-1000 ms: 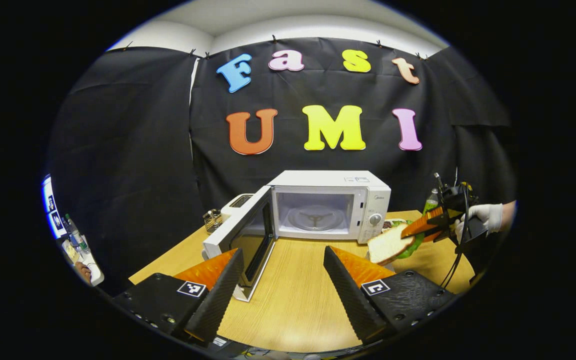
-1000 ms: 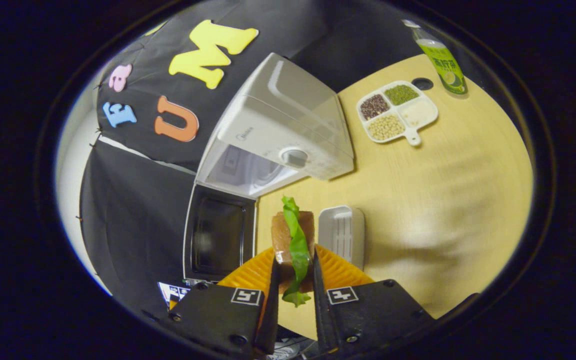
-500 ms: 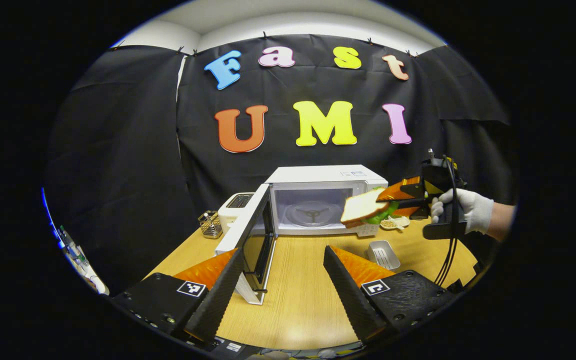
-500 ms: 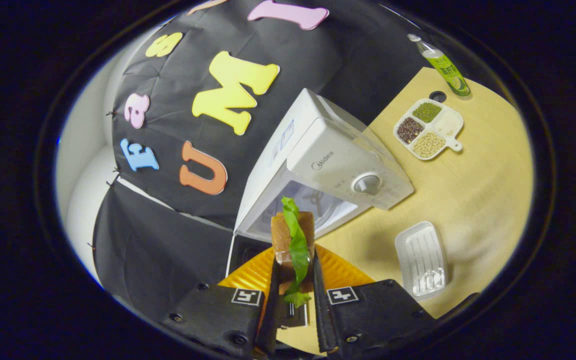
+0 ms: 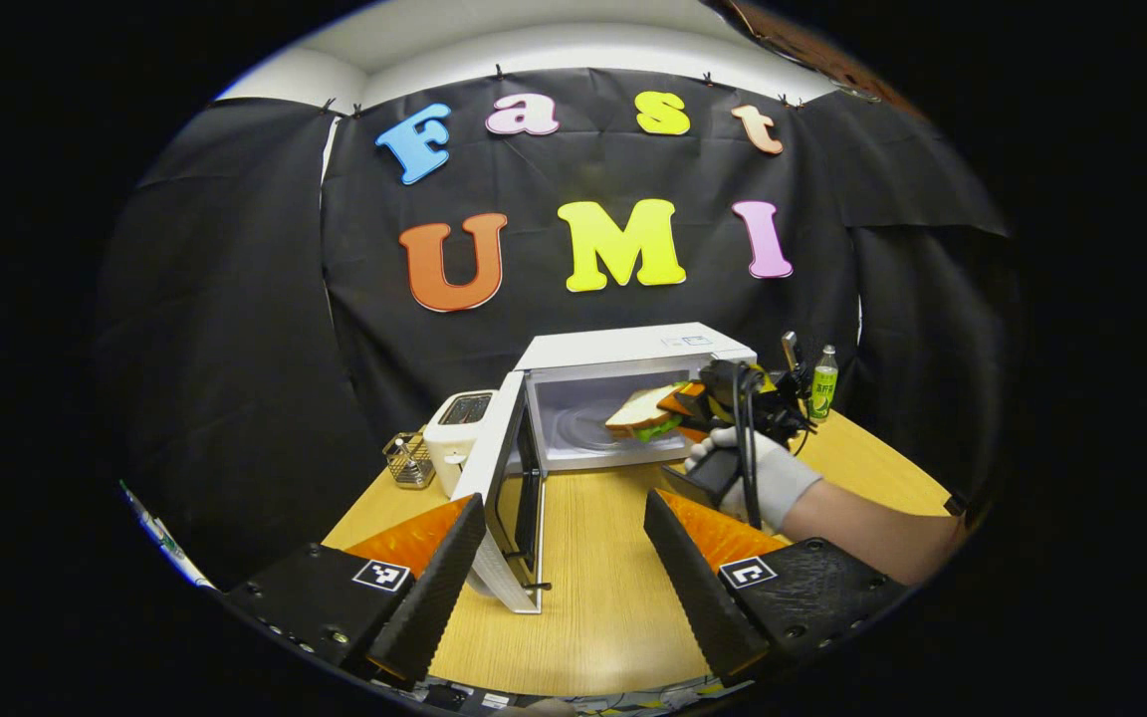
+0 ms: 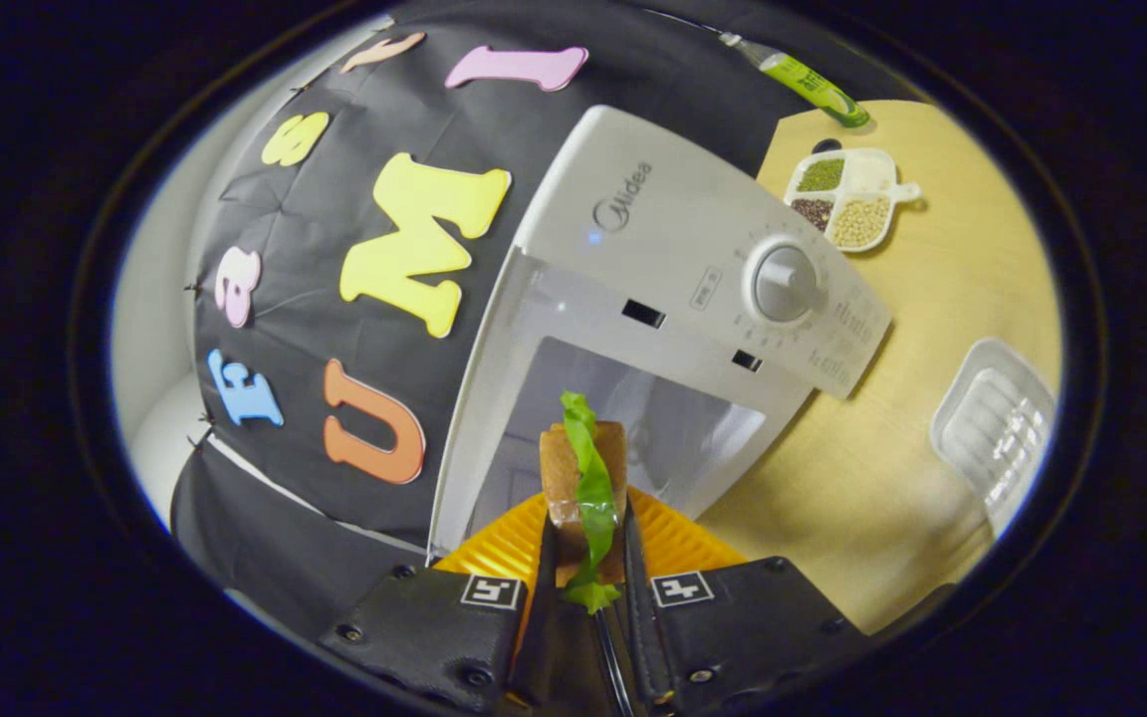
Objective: Open the microwave oven with the left hand, put the food in, and close the microwave oven.
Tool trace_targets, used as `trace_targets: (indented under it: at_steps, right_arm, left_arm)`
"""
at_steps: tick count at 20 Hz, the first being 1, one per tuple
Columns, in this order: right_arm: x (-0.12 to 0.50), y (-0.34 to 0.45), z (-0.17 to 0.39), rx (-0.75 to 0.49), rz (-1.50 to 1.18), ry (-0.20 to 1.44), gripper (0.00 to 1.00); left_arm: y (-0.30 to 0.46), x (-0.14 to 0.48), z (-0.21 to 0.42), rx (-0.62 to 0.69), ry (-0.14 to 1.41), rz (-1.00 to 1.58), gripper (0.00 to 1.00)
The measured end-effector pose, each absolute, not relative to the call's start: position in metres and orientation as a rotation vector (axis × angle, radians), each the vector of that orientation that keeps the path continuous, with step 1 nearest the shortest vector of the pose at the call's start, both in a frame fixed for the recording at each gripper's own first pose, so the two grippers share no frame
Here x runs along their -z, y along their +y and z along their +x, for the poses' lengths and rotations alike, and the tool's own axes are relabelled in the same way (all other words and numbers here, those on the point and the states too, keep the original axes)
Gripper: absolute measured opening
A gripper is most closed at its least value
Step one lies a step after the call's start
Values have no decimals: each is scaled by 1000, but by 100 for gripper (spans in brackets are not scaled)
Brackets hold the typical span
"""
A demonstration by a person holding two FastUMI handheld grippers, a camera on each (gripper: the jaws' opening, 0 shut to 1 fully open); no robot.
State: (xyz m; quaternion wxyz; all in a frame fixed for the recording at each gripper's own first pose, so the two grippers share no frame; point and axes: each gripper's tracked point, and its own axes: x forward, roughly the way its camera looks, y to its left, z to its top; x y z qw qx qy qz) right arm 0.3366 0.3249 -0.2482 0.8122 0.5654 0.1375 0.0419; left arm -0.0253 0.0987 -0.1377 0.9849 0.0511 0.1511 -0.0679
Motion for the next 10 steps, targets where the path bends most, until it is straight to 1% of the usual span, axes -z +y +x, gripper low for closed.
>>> trace_targets:
  at_steps: [1,2,5,10]
  right_arm:
    - [249,332,348,-73,1206,269,26]
    - [252,339,359,-54,1197,260,34]
    - [259,357,394,-14,1233,205,34]
    - [296,374,429,45,1192,224,34]
  left_arm:
    - [102,139,-25,131,301,103,97]
    - [106,141,-24,119,304,101,97]
    - [112,148,-19,120,321,104,97]
    - [119,156,-10,127,340,97,97]
